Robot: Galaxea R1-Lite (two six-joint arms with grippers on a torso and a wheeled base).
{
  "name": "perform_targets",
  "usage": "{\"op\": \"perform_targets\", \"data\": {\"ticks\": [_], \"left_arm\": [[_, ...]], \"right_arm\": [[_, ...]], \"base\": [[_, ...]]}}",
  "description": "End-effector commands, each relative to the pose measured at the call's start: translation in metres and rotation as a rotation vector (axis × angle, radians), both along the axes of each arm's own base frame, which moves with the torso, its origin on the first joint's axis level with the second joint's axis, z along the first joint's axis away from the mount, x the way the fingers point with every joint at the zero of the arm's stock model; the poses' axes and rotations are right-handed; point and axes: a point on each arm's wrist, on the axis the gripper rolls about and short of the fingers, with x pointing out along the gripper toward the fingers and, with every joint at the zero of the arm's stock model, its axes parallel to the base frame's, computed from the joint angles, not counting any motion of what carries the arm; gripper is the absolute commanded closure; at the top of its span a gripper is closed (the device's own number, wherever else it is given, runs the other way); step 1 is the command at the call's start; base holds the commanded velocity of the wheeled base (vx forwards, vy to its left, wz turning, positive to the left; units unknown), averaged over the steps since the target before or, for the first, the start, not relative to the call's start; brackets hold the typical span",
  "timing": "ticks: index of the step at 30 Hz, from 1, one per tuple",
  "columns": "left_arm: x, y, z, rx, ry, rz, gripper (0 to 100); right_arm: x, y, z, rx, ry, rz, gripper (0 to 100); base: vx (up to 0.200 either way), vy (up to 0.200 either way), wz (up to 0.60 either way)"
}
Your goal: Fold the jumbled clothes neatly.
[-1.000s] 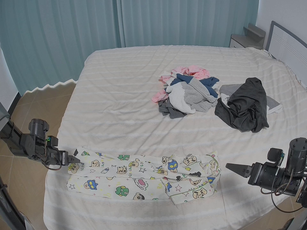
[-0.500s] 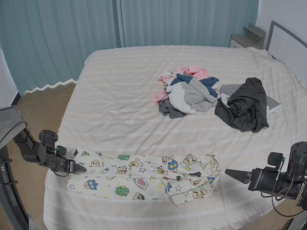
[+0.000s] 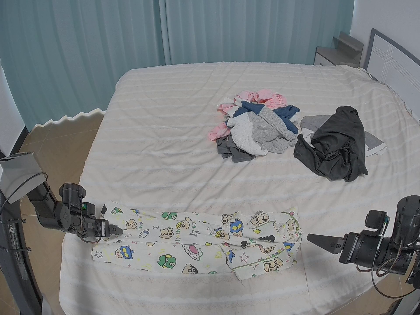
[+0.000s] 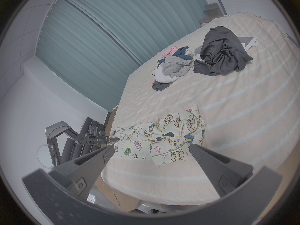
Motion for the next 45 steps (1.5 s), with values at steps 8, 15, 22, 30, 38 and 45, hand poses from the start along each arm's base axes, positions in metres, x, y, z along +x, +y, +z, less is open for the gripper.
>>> {"op": "perform_targets", "data": {"ticks": [8,15,22,30,38,45], "left_arm": [[-0.005,-0.006,-0.003,-0.005,0.021,-0.015,100],[-0.014,-0.006,0.013,-0.001,-0.002,-0.013,100],[-0.022,-0.003,0.020,-0.002,-0.008,0.000,100],[-0.027,0.012,0.033,0.004,-0.037,0.046,100],[-0.033,0.035,0.039,-0.020,-0.060,0.098,100],[-0.043,0.070,0.044,-0.045,-0.091,0.181,100]], "right_arm": [[0.000,0.000,-0.001,-0.002,0.005,0.001,0],[0.000,0.000,-0.002,-0.003,0.008,0.000,0],[0.000,0.000,-0.001,-0.002,0.007,0.000,0],[0.000,0.000,-0.001,-0.002,0.007,0.000,0],[0.000,0.000,-0.001,-0.001,0.006,0.000,0],[0.000,0.000,-0.002,-0.004,0.010,0.000,0]], "base": [[0.000,0.000,0.00],[0.000,0.000,0.00],[0.000,0.000,0.00],[0.000,0.000,0.00],[0.000,0.000,0.00],[0.000,0.000,0.00]]}}
